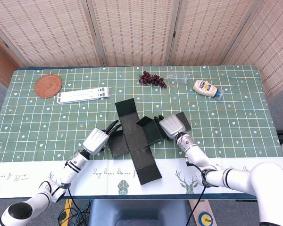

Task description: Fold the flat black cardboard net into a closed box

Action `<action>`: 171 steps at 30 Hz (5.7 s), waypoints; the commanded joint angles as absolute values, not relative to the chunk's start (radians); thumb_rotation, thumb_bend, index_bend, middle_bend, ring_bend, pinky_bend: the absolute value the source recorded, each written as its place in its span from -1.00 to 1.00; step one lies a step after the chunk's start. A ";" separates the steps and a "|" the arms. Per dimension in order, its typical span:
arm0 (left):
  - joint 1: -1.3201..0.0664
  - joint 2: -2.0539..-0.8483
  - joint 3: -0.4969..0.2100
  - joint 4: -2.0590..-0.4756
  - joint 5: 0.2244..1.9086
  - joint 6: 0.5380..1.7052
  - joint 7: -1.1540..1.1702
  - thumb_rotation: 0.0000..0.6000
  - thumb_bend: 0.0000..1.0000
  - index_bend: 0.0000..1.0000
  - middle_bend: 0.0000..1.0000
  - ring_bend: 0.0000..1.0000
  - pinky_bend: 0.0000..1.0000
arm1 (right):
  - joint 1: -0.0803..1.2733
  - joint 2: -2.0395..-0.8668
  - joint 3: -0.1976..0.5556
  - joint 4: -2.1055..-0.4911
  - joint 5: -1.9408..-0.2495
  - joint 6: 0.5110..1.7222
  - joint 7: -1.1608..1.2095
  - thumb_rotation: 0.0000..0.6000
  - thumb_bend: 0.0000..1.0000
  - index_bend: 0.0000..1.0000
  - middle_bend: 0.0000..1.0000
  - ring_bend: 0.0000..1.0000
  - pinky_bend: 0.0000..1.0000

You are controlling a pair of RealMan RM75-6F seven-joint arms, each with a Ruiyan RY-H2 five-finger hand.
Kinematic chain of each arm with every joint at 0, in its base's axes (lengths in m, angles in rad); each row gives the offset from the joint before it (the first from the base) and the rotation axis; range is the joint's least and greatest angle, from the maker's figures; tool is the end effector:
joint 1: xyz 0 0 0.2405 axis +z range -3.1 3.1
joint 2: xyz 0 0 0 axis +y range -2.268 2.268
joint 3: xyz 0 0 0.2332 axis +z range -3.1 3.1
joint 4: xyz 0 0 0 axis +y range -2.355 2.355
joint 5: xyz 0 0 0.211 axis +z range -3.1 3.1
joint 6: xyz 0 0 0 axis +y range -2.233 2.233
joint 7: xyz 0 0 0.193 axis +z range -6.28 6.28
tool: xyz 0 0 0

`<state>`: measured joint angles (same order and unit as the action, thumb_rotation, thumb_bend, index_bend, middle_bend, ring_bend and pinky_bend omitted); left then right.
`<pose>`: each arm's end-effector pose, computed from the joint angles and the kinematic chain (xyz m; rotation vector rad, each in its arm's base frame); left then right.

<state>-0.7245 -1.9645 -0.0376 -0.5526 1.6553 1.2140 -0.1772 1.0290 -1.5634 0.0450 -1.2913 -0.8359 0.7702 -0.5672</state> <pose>-0.1526 0.3835 -0.0774 -1.9655 -0.5288 -1.1015 -0.1185 -0.4171 -0.0627 2.0732 -0.6845 0.5471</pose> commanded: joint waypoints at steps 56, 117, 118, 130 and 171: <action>-0.731 -1.815 -0.128 -1.041 1.441 0.999 -0.791 1.00 -0.66 -0.90 -0.93 0.21 0.81 | 1.164 -1.481 0.046 -1.338 -1.070 0.668 -0.662 1.00 -0.26 -0.27 -0.26 0.63 1.00; -0.816 -1.751 -0.003 -1.034 1.573 0.856 -1.408 1.00 -0.66 -0.69 -0.83 0.26 0.81 | 1.227 -1.467 0.010 -1.299 -1.587 0.704 -0.542 1.00 -0.24 -0.13 -0.15 0.66 1.00; -0.817 -1.751 -0.001 -1.033 1.573 0.856 -1.410 1.00 -0.66 -0.68 -0.81 0.26 0.81 | 1.226 -1.469 0.008 -1.294 -1.599 0.712 -0.539 1.00 -0.24 -0.13 -0.15 0.66 1.00; -0.820 -1.741 0.003 -1.039 1.575 0.880 -1.467 1.00 -0.66 -0.64 -0.78 0.26 0.81 | 1.203 -1.512 -0.016 -1.208 -1.723 0.828 -0.485 1.00 -0.22 -0.10 -0.13 0.66 1.00; -0.772 -1.619 -0.036 -1.160 1.506 0.921 -1.349 1.00 -0.66 -0.52 -0.65 0.27 0.81 | 0.948 -1.420 0.080 -1.408 -1.620 1.109 -0.353 1.00 -0.54 -1.00 -0.96 0.43 1.00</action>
